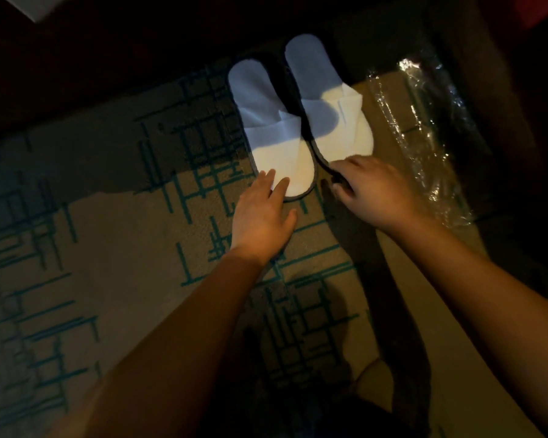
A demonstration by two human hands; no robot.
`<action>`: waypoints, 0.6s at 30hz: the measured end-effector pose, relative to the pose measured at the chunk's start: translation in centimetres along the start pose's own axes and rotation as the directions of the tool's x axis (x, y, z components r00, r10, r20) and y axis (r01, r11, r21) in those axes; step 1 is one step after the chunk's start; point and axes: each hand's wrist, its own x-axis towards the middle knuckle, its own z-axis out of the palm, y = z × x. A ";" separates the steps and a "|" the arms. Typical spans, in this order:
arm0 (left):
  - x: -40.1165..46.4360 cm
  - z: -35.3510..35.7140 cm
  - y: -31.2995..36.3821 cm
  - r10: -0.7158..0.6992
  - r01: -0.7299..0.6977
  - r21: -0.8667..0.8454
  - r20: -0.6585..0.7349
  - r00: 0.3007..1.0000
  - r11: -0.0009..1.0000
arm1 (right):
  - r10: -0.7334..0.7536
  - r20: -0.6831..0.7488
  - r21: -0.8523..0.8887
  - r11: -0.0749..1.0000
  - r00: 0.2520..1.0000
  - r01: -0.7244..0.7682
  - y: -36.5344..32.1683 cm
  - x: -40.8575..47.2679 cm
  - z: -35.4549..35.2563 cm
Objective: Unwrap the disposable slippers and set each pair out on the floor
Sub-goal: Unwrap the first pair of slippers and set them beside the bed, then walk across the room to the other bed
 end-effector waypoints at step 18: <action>-28.5 -35.6 3.9 -0.449 0.521 -0.130 0.363 0.817 0.843 | 0.157 0.493 0.085 0.970 0.856 -0.227 -28.9 -16.5 -31.9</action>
